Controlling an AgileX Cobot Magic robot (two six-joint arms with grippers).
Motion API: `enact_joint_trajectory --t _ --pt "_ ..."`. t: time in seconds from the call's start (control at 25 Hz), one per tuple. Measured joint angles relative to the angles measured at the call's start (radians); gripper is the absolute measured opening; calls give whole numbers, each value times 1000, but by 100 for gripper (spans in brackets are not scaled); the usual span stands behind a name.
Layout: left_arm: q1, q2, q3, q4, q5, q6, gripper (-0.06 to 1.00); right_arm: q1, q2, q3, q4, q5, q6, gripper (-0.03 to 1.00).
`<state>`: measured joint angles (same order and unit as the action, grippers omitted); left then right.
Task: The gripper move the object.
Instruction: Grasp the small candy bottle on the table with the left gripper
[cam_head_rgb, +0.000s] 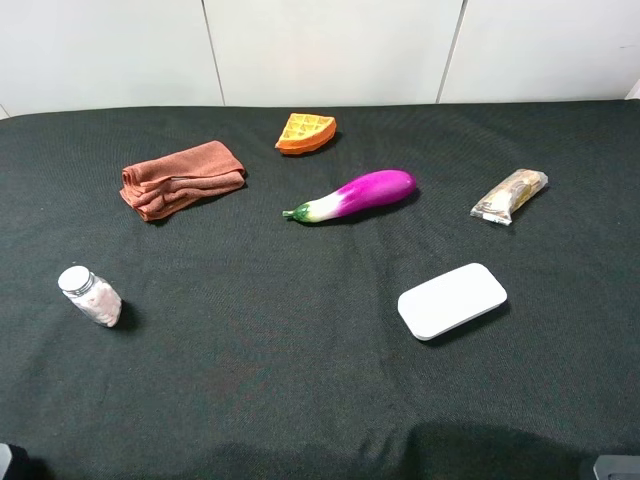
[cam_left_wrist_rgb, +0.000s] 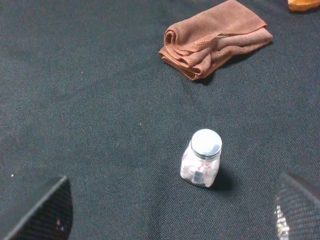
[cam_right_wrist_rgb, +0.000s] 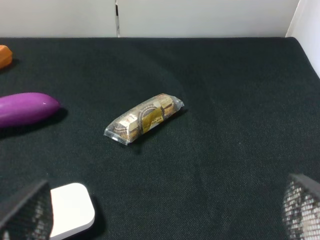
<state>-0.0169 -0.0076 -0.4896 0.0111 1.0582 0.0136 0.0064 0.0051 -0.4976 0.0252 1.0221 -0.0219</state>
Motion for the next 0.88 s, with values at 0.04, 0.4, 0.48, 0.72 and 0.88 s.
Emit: enact_joint_trajectory --t 0.04,0.4,0.48,0.72,0.88 --pt "0 0 0 0 0 0 84 0 0 0 0 0 0 69" --pt "0 0 0 0 0 0 84 0 0 0 0 0 0 69" --pt "0 0 0 0 0 0 84 0 0 0 0 0 0 69" --pt "0 0 0 0 0 0 84 0 0 0 0 0 0 69" --pt "0 0 0 0 0 0 84 0 0 0 0 0 0 69"
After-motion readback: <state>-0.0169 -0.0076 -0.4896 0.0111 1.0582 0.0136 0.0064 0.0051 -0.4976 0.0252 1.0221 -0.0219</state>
